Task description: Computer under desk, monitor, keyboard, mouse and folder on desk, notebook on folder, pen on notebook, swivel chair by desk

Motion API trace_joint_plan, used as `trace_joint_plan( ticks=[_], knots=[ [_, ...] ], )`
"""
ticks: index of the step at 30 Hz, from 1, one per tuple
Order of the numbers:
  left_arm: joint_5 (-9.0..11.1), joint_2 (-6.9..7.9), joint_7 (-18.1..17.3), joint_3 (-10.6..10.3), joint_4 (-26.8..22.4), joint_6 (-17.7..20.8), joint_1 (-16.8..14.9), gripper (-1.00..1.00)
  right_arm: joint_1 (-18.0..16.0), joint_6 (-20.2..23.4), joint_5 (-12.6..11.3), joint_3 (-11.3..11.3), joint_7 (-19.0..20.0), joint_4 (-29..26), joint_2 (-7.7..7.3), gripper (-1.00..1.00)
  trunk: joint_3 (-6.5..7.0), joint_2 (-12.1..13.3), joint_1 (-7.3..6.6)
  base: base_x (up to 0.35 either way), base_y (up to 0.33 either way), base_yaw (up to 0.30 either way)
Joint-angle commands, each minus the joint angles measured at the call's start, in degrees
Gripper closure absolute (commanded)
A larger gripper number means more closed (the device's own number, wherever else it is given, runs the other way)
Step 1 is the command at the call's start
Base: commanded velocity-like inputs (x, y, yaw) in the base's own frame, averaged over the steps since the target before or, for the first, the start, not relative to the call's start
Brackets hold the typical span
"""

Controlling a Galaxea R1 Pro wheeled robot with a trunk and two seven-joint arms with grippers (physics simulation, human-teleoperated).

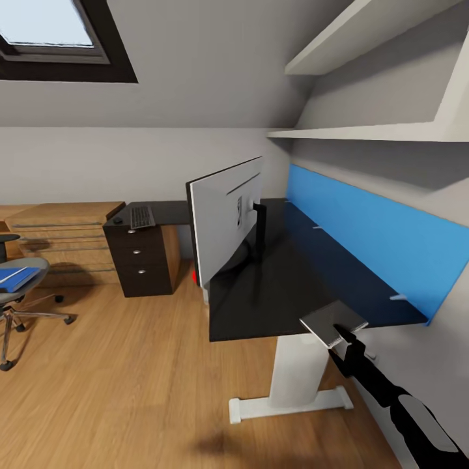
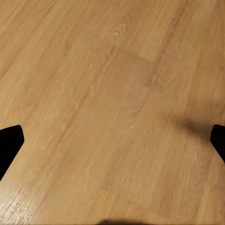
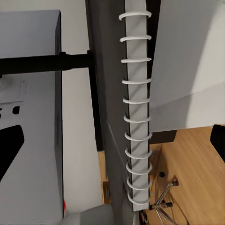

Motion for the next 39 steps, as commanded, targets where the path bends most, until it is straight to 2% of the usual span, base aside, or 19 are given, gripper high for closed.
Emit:
trace_joint_plan(
  ticks=[1,14,15,27,39],
  knots=[
    [0.51,0.0,0.27,-0.06,-0.13,0.26,0.01,-1.0,-0.03,0.37,-0.29,-0.09,0.01,0.02,0.01,-1.0,-0.04,-0.02,0.01,0.184,0.001,0.0],
    [0.51,0.02,0.27,0.01,-0.13,0.27,0.01,-1.0,-0.03,0.42,-0.29,-0.09,-0.06,0.1,-0.04,-1.0,-0.04,-0.02,0.01,0.046,0.0,0.0],
    [0.51,0.01,0.27,0.0,-0.13,0.26,0.01,-1.0,-0.03,0.43,-0.29,-0.09,-0.06,0.1,-0.04,1.0,-0.04,-0.02,0.01,0.002,0.0,0.0],
    [0.51,-0.02,0.27,0.02,-0.17,0.29,0.01,-1.0,-0.03,0.4,-0.29,-0.09,-0.02,0.1,-0.04,1.0,-0.04,-0.02,0.01,0.0,0.0,0.0],
    [0.51,-0.03,0.26,0.03,-0.17,0.21,0.01,-1.0,-0.03,0.01,-0.09,-0.02,0.16,0.01,-0.04,1.0,2.11,4.79,-2.62,0.0,0.0,0.0]
  ],
)
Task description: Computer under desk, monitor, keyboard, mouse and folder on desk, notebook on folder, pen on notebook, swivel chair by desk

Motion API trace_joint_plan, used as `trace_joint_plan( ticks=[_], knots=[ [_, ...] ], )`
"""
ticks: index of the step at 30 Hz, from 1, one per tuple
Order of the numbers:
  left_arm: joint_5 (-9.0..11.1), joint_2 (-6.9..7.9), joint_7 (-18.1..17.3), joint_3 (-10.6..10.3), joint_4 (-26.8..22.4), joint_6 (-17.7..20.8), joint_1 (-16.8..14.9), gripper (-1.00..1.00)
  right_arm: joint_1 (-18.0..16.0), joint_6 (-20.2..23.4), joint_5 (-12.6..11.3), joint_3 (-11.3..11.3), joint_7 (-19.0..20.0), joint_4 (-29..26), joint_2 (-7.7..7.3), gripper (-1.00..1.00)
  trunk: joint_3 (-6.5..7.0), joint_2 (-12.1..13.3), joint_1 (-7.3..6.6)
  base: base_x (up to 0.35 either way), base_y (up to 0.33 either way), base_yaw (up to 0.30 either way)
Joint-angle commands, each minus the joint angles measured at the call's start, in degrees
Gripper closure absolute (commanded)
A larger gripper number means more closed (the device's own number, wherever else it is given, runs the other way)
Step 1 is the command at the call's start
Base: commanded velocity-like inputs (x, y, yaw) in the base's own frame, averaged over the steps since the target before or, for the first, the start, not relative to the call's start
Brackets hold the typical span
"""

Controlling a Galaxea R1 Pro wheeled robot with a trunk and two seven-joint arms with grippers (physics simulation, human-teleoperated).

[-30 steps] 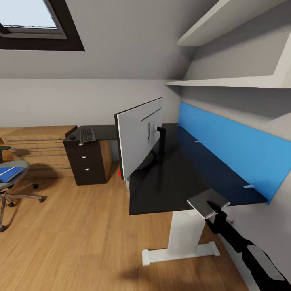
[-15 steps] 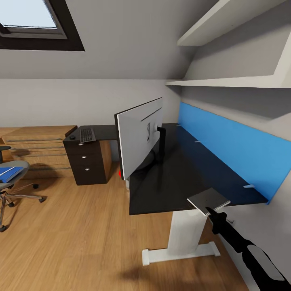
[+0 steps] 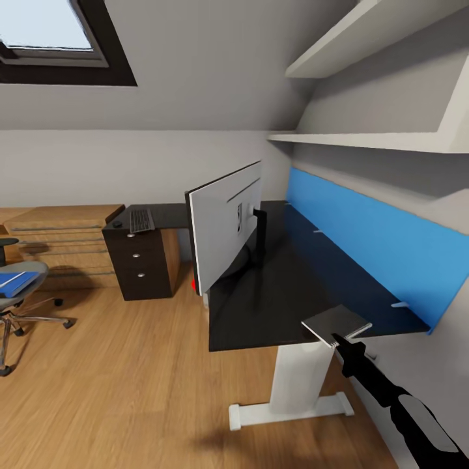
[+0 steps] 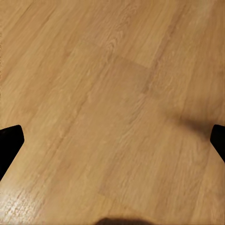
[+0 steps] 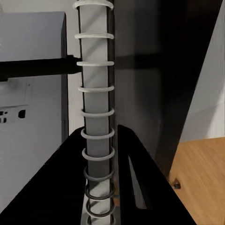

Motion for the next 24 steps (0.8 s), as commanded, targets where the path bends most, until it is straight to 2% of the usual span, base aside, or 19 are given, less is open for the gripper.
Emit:
trace_joint_plan(
  ticks=[1,4,9,14,16,17,18,21,22,23,24],
  knots=[
    [0.51,0.02,0.27,-0.06,-0.12,0.27,0.02,-1.0,-0.03,0.37,-0.42,-0.09,0.01,0.0,0.01,1.0,0.14,0.39,-0.23,0.0,0.0,0.0],
    [0.51,0.02,0.27,-0.06,-0.12,0.27,0.02,-1.0,-0.03,0.25,-0.26,0.13,0.12,-0.25,0.06,1.0,0.68,1.59,-0.89,0.0,0.0,0.0],
    [0.51,0.02,0.27,-0.06,-0.15,-0.11,0.02,-1.0,-0.03,0.12,1.08,0.36,0.13,-4.02,0.76,1.0,1.58,3.6,-1.98,0.0,0.0,0.0],
    [0.45,-0.01,0.32,-0.1,-0.14,-1.99,0.02,-1.0,-0.03,-0.3,4.89,0.42,0.14,-5.55,2.25,1.0,2.48,5.6,-3.08,0.0,0.0,0.0],
    [0.43,0.01,0.34,-0.37,-0.14,-2.62,0.02,-1.0,-0.03,-1.13,6.32,0.44,0.18,-5.79,2.61,1.0,2.83,6.41,-3.52,0.0,0.0,0.0],
    [0.42,0.02,0.35,-1.13,-0.14,-3.1,0.02,-1.0,-0.03,-3.1,7.55,0.56,0.48,-5.95,3.06,1.0,3.01,6.81,-3.74,0.0,0.0,0.0],
    [0.42,0.02,0.35,-1.25,-0.14,-3.13,0.02,-1.0,-0.03,-3.46,7.77,0.59,0.66,-5.97,3.19,1.0,3.19,7.21,-3.96,0.0,0.0,0.0],
    [0.4,0.02,0.35,-1.53,-0.14,-3.25,0.02,-1.0,-0.03,-4.5,9.51,0.82,1.44,-6.01,3.97,1.0,3.19,7.21,-3.96,0.0,0.0,0.0],
    [0.38,0.02,0.35,-1.6,-0.12,-3.28,0.02,-1.0,-0.03,-4.78,11.13,1.12,1.72,-6.02,4.54,1.0,3.19,7.21,-3.96,0.0,0.0,0.0],
    [0.32,0.05,0.35,-1.67,-0.15,-3.33,0.02,-1.0,-0.03,-5.35,15.53,1.67,2.03,-6.03,6.02,1.0,3.19,7.21,-3.96,0.0,0.0,0.0],
    [0.11,0.07,0.35,-1.69,-0.16,-3.33,0.02,-1.0,-0.01,-6.12,17.99,1.83,2.12,-6.03,7.03,1.0,3.19,7.21,-3.96,0.0,0.0,0.0]
  ],
)
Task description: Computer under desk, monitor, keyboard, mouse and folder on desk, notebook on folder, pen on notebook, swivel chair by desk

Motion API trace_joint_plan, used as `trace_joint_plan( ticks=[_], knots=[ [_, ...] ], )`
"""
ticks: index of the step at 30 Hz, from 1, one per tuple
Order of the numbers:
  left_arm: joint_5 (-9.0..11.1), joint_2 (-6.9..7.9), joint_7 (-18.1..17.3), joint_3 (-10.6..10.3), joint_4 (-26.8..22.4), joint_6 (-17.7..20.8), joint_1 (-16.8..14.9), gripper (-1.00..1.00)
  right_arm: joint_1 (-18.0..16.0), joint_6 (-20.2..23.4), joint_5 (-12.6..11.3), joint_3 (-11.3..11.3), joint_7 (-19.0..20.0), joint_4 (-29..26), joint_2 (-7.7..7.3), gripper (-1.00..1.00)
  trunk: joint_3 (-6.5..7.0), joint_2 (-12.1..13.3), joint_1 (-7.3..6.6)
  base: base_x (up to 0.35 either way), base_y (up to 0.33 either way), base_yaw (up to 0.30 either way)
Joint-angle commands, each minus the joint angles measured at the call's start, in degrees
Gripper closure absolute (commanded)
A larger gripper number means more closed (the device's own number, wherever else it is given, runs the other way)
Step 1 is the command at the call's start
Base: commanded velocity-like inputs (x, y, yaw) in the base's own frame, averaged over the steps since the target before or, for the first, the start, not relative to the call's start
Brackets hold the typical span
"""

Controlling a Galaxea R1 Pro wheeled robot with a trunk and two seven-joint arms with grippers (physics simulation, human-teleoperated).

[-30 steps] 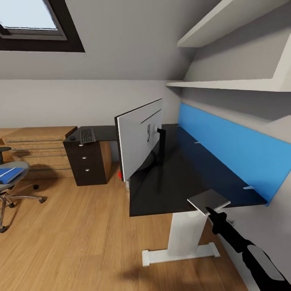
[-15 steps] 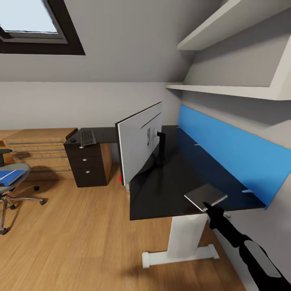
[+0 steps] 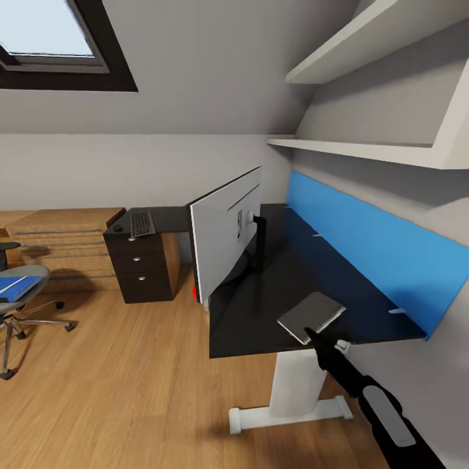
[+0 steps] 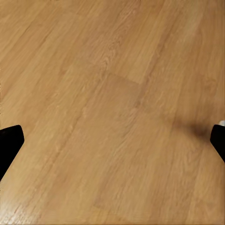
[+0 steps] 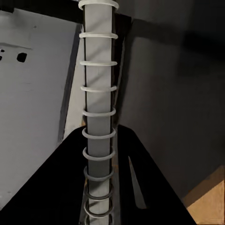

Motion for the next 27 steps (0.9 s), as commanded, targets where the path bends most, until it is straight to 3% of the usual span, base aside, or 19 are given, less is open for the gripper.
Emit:
trace_joint_plan(
  ticks=[1,2,5,6,13,18,22,27],
  knots=[
    [0.29,0.01,0.24,-0.06,-0.14,0.27,0.02,-1.0,-0.03,-0.12,0.56,-0.1,0.29,0.01,0.62,1.0,-0.04,-0.03,0.0,0.0,0.0,0.0],
    [-0.1,0.0,0.24,-0.07,-0.13,0.22,0.02,-1.0,-0.01,-1.76,2.92,0.0,0.67,0.01,1.81,1.0,-0.04,-0.03,0.0,0.0,0.0,0.0],
    [-0.73,-0.02,0.24,-0.06,-0.13,-0.08,0.02,-1.0,0.01,-5.17,6.44,0.14,1.69,0.01,3.63,1.0,-0.04,-0.03,0.0,0.0,0.0,0.0],
    [-1.07,-0.02,0.24,-0.05,-0.11,-0.53,0.02,-1.0,0.05,-7.69,8.91,0.29,2.42,0.01,4.77,1.0,-0.04,-0.03,0.0,0.0,0.0,0.0],
    [-1.85,-0.02,0.17,-0.08,-0.07,-2.11,0.02,-1.0,0.76,-15.62,19.04,3.03,3.8,0.01,8.53,1.0,-0.04,-0.03,0.0,-0.1,0.022,0.0],
    [-1.95,-0.03,0.15,-0.08,-0.07,-2.31,0.02,-1.0,0.95,-17.68,21.67,6.31,3.96,0.05,9.8,1.0,-0.04,-0.03,0.0,-0.285,0.111,0.0],
    [-1.97,-0.03,0.15,-0.08,-0.07,-2.37,0.02,-1.0,0.98,-18.08,22.15,9.33,3.95,0.08,10.03,1.0,-0.04,-0.03,0.0,-0.311,0.158,0.0],
    [-1.93,-0.03,0.15,-0.08,0.0,-2.37,0.02,-1.0,0.99,-18.22,22.32,11.34,3.79,0.09,10.19,1.0,-0.04,-0.03,0.0,-0.305,0.188,0.0]
  ],
)
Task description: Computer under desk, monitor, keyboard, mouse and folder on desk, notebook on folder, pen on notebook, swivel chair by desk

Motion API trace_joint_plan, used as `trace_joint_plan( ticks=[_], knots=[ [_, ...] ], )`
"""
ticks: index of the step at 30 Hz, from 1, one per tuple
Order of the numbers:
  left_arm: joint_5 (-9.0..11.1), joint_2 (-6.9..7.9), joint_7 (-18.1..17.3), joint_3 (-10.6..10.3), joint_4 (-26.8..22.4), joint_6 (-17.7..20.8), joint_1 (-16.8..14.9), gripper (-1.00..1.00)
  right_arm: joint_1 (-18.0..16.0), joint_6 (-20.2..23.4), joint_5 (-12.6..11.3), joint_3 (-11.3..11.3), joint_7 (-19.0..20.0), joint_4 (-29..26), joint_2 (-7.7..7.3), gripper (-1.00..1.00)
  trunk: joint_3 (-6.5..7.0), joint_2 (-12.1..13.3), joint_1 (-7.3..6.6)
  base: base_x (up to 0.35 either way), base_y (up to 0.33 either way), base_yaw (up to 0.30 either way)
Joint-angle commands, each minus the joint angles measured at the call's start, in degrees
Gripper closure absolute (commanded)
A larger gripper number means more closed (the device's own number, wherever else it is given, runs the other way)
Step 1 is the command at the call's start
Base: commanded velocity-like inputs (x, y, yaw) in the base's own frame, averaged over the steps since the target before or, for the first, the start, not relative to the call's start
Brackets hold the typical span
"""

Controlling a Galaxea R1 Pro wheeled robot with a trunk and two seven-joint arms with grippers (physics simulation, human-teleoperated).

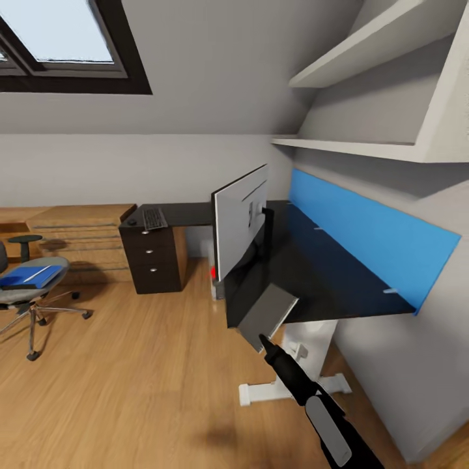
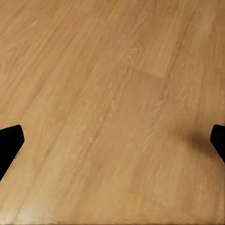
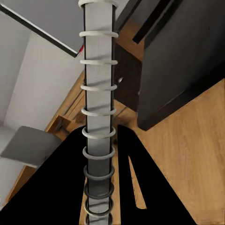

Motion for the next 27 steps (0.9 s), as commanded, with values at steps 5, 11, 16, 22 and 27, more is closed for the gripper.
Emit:
trace_joint_plan(
  ticks=[5,11,16,22,27],
  knots=[
    [0.54,0.05,0.23,-0.09,0.02,0.06,0.02,-1.0,-0.03,0.59,-0.73,0.71,0.08,0.01,0.09,1.0,-0.04,-0.03,-0.03,-0.294,0.21,0.0],
    [0.55,0.05,0.23,-0.09,0.32,0.07,0.02,-1.0,-0.03,0.49,-0.28,3.49,-2.29,0.01,0.62,1.0,-0.04,-0.03,-0.03,-0.267,0.245,0.0],
    [0.51,0.04,0.23,-0.09,0.37,0.07,0.02,-1.0,-0.03,0.46,0.75,5.71,-6.45,0.01,0.67,1.0,-0.04,-0.03,-0.03,-0.223,0.276,0.0],
    [0.47,0.04,0.23,-0.09,0.38,0.07,0.02,-1.0,-0.03,0.46,5.07,9.23,-11.03,0.01,0.69,1.0,-0.04,-0.03,-0.03,-0.092,0.312,0.0],
    [0.46,0.07,0.28,-1.33,0.38,0.07,0.02,-1.0,-0.03,0.51,6.8,11.21,-11.72,0.07,0.72,1.0,-0.04,-0.03,-0.03,-0.011,0.333,0.0]
  ],
)
